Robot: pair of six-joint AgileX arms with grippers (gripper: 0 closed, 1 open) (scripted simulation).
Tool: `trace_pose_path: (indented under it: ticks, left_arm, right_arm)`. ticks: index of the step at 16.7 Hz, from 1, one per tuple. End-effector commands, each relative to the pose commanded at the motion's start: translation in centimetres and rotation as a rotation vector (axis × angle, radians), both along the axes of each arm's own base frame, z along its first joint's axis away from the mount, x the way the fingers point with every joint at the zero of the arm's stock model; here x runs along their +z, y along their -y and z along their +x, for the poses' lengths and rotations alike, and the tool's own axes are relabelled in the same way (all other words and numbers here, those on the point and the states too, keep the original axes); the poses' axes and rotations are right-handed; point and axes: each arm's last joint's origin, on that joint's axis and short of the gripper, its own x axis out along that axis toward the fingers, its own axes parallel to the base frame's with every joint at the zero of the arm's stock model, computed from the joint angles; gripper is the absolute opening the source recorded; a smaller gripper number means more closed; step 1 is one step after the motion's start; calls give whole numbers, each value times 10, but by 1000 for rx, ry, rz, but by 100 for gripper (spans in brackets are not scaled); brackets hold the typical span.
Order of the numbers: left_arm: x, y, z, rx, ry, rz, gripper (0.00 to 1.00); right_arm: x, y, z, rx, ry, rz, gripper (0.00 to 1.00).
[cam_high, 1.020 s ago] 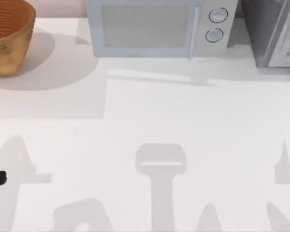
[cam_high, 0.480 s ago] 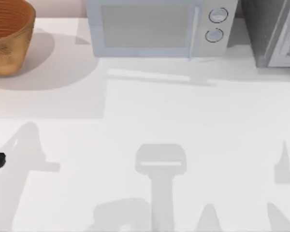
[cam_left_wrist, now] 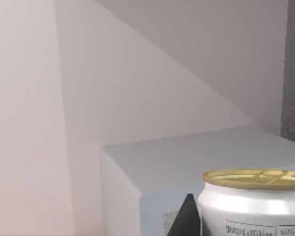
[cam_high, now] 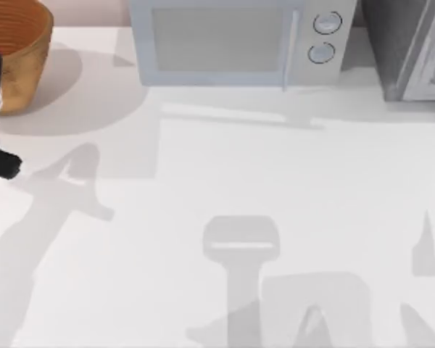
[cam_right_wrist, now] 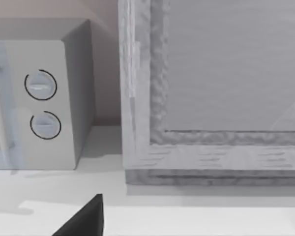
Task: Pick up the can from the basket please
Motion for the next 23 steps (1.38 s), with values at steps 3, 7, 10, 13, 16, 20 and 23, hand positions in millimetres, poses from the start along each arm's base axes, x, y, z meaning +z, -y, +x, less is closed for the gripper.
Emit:
trace_pose_path:
  ticks: [3, 7, 10, 13, 16, 20, 23]
  left_arm:
    - [14, 5, 24, -88, 30, 12, 0]
    - [25, 13, 59, -204, 67, 35, 0]
    - [27, 20, 86, -293, 89, 55, 0]
    - [23, 28, 113, -384, 106, 76, 0]
    - [13, 38, 138, -481, 115, 95, 0]
    - [-9, 50, 169, -597, 114, 119, 0]
    - [-31, 56, 191, -669, 104, 134, 0]
  right_arm:
    - [0, 0, 0, 0, 0, 0, 100]
    - [0, 0, 0, 0, 0, 0, 100]
    - [0, 0, 0, 0, 0, 0, 100]
    - [0, 0, 0, 0, 0, 0, 100]
    - [0, 0, 0, 0, 0, 0, 100]
    - [0, 0, 0, 0, 0, 0, 100]
    - [0, 0, 0, 0, 0, 0, 100]
